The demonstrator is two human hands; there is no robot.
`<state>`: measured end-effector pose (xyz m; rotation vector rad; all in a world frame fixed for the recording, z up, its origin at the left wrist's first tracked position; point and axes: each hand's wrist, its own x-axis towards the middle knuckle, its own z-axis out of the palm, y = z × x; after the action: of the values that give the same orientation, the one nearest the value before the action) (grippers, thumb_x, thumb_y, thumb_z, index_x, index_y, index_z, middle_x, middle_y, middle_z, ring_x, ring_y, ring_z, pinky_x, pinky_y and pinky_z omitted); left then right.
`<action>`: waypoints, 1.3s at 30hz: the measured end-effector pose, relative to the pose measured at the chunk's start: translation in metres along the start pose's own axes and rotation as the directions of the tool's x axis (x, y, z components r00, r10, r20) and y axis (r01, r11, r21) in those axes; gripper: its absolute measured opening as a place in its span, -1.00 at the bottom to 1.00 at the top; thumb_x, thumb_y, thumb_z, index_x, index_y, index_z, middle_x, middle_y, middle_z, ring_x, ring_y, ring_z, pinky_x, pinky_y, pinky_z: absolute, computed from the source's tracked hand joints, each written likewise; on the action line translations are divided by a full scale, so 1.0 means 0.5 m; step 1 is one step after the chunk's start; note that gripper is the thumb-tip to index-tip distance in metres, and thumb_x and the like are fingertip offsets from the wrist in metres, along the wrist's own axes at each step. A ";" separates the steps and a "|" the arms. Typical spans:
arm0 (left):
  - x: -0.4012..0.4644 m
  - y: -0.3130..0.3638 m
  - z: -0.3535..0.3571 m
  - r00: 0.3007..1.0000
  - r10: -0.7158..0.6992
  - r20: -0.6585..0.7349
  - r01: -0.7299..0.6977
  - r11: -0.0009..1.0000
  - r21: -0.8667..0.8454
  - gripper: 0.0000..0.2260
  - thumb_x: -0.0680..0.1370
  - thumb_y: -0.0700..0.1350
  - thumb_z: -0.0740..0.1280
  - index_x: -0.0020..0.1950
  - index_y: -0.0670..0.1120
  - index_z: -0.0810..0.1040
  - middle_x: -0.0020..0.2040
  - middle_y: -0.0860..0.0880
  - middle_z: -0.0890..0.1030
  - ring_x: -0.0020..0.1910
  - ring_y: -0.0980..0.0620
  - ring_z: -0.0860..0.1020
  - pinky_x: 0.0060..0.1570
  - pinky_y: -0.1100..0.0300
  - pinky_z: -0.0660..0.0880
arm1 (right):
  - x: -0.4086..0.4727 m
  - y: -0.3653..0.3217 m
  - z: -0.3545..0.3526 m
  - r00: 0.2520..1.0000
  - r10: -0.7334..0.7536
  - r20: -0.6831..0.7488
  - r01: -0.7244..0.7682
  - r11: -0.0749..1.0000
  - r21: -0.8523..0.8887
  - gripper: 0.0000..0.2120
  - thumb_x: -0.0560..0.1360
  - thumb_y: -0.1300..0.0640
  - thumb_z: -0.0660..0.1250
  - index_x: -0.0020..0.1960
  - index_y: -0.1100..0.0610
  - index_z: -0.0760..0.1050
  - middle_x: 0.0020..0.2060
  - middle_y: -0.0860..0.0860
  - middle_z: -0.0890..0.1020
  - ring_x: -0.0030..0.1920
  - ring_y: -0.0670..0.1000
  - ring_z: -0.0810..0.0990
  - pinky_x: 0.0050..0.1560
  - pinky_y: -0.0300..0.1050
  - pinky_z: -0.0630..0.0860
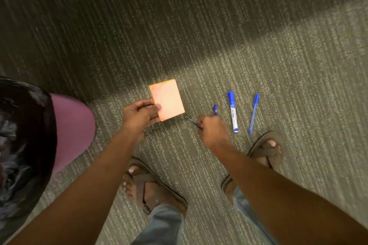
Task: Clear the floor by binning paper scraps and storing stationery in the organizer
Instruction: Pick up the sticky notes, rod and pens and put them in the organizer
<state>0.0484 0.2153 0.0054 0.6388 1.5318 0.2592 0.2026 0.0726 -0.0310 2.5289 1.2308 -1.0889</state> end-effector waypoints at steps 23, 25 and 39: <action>-0.104 0.109 0.085 0.994 0.094 0.056 -0.098 0.992 0.073 -0.87 0.41 -0.34 0.45 -0.13 -0.15 0.60 -0.14 -0.14 0.66 -0.28 0.01 0.66 -0.19 0.10 0.63 | -0.026 0.149 -0.230 0.964 0.258 0.068 -0.130 0.234 0.963 -0.75 0.47 0.44 0.35 -0.12 0.09 0.50 -0.24 0.05 0.60 -0.23 -0.01 0.63 -0.23 -0.19 0.64; -0.128 0.143 0.099 0.991 0.112 0.077 -0.118 0.990 0.082 -0.87 0.41 -0.34 0.45 -0.12 -0.16 0.60 -0.14 -0.15 0.66 -0.31 0.03 0.66 -0.20 0.09 0.64 | -0.039 0.164 -0.279 0.965 0.250 0.078 -0.119 0.152 0.981 -0.81 0.47 0.40 0.38 -0.08 0.13 0.51 -0.28 0.02 0.67 -0.27 -0.08 0.66 -0.25 -0.23 0.63; -0.432 0.444 0.211 0.949 0.244 0.201 -0.267 0.959 0.095 -0.72 0.38 -0.35 0.47 0.07 -0.27 0.59 -0.07 -0.20 0.67 -0.17 -0.09 0.68 -0.26 0.10 0.65 | -0.220 0.188 -0.711 0.982 0.184 0.045 -0.036 -0.055 0.998 -0.80 0.43 0.33 0.44 0.01 0.15 0.57 -0.09 0.07 0.72 -0.13 -0.03 0.70 -0.17 -0.16 0.60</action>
<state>0.1908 0.2564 0.2970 0.9355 1.2893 0.2946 0.4222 0.0825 0.2836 3.4694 -0.2315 -2.5530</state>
